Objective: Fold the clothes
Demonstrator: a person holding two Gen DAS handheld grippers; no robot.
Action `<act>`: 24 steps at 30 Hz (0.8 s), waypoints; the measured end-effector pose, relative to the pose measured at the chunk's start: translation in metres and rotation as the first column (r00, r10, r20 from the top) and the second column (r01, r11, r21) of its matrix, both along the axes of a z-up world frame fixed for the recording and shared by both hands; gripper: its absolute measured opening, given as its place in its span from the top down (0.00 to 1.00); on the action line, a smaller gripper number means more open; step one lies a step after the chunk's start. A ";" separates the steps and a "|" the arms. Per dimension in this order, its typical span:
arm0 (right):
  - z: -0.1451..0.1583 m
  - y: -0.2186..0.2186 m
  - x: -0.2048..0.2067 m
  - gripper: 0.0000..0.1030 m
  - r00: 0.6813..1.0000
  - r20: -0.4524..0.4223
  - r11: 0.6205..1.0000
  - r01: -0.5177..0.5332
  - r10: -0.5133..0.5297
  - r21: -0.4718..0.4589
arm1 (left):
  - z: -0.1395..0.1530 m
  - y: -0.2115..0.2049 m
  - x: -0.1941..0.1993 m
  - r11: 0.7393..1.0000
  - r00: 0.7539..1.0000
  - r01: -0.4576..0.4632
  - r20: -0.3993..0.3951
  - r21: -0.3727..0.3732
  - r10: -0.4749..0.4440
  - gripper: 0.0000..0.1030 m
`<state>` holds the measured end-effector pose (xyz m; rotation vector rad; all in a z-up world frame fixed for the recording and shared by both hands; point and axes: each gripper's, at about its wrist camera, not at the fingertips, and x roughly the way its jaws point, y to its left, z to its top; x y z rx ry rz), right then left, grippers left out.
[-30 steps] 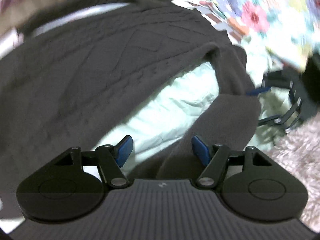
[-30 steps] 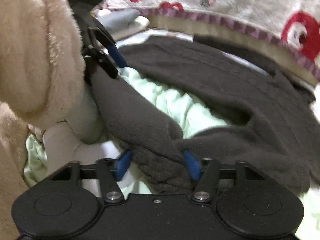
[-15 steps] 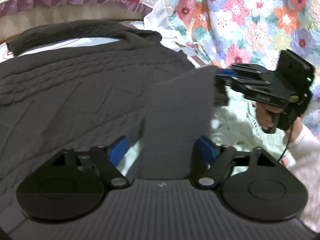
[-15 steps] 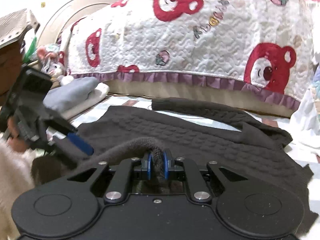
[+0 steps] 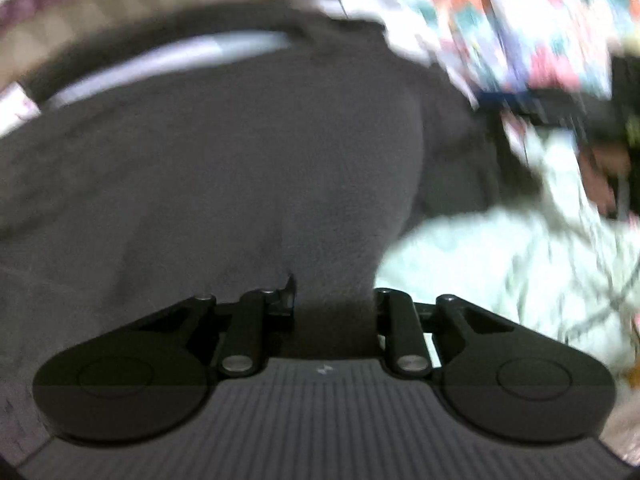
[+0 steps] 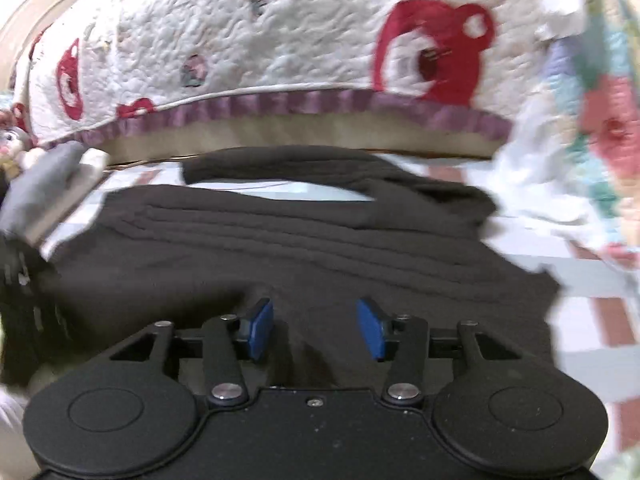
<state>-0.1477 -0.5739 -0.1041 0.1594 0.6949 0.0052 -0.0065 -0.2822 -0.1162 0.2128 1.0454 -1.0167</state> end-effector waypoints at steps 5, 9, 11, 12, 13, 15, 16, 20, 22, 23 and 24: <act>-0.006 -0.020 -0.067 0.44 1.000 0.026 0.983 -0.020 0.016 0.184 | 0.006 0.022 0.010 0.984 0.988 -0.134 0.057 -0.115 0.141 0.80; -0.026 -0.003 -0.087 0.34 0.998 -0.002 0.993 0.066 -0.067 0.101 | -0.004 0.035 0.006 0.970 0.980 -0.175 0.061 -0.167 0.187 0.80; -0.038 0.006 -0.081 0.34 0.992 -0.027 0.992 0.122 -0.122 -0.015 | -0.009 0.037 0.001 0.967 0.982 -0.174 0.035 -0.187 0.184 0.80; -0.044 0.008 -0.075 0.34 0.989 -0.049 0.989 0.136 -0.139 -0.064 | -0.009 0.037 -0.003 0.968 0.984 -0.165 0.040 -0.190 0.175 0.80; -0.048 0.008 -0.068 0.34 0.986 -0.075 0.985 0.140 -0.147 -0.101 | -0.007 0.038 -0.004 0.969 0.985 -0.154 0.052 -0.191 0.166 0.80; -0.056 0.007 -0.055 0.34 0.978 -0.128 0.977 0.145 -0.166 -0.159 | 0.000 0.040 -0.008 0.969 0.985 -0.134 0.081 -0.209 0.154 0.80; -0.054 0.005 -0.052 0.35 0.978 -0.128 0.977 0.142 -0.164 -0.161 | 0.003 0.041 -0.010 0.968 0.984 -0.125 0.097 -0.219 0.149 0.80; -0.032 -0.008 -0.053 0.89 0.995 -0.052 0.996 0.081 -0.083 -0.048 | 0.021 0.042 -0.010 0.956 0.985 -0.099 0.110 -0.275 0.133 0.80; -0.028 -0.031 -0.050 0.89 0.995 -0.050 0.993 0.089 -0.086 0.072 | 0.029 0.044 -0.004 0.940 0.989 -0.092 0.081 -0.329 0.125 0.79; -0.025 -0.043 -0.048 0.89 0.995 -0.050 0.987 0.093 -0.087 0.132 | 0.032 0.046 0.000 0.930 0.991 -0.091 0.063 -0.357 0.121 0.78; -0.023 -0.055 -0.047 0.87 0.995 -0.050 0.977 0.097 -0.089 0.192 | 0.033 0.047 0.006 0.914 0.991 -0.106 0.032 -0.392 0.129 0.72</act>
